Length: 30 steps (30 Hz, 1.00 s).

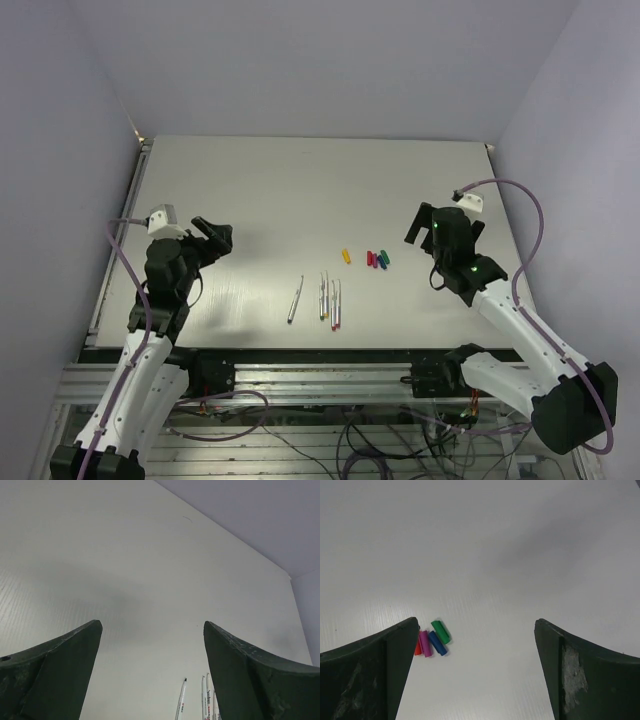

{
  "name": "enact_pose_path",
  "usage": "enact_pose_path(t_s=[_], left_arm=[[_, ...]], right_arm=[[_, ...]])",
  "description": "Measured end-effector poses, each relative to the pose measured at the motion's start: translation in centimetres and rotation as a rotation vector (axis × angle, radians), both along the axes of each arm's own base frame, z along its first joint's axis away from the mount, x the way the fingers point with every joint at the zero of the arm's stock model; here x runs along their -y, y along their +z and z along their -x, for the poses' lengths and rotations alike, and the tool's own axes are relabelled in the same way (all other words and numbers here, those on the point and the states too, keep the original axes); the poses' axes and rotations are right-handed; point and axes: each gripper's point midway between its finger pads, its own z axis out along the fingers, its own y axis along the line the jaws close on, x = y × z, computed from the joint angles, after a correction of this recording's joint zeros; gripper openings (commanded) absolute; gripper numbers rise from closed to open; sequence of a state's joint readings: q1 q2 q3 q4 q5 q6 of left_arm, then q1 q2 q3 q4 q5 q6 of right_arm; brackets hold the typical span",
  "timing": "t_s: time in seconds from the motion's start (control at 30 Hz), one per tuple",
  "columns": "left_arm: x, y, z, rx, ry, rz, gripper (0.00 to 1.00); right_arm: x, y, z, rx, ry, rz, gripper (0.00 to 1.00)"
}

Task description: Insert the pens into the pen caps

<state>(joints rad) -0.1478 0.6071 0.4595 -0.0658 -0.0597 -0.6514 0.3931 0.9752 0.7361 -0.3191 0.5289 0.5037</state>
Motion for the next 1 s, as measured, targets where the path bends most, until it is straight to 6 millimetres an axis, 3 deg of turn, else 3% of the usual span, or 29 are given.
enact_pose_path(t_s=[0.47,0.67,0.8,1.0], left_arm=[[-0.2,0.6,0.2,0.026,-0.003,-0.028,0.94],[0.9,0.7,0.4,0.038,-0.052,-0.050,0.94],[3.4,0.3,0.8,0.031,-0.144,-0.066,0.94],[9.9,-1.5,2.8,-0.010,-0.350,-0.117,0.94]], right_arm=[[0.8,-0.4,0.0,-0.009,-0.035,0.036,1.00],[1.3,-0.6,1.0,0.008,-0.032,0.035,1.00],[1.2,0.0,1.6,0.057,-0.012,0.009,1.00],[0.6,1.1,1.7,0.129,0.022,-0.036,1.00]])
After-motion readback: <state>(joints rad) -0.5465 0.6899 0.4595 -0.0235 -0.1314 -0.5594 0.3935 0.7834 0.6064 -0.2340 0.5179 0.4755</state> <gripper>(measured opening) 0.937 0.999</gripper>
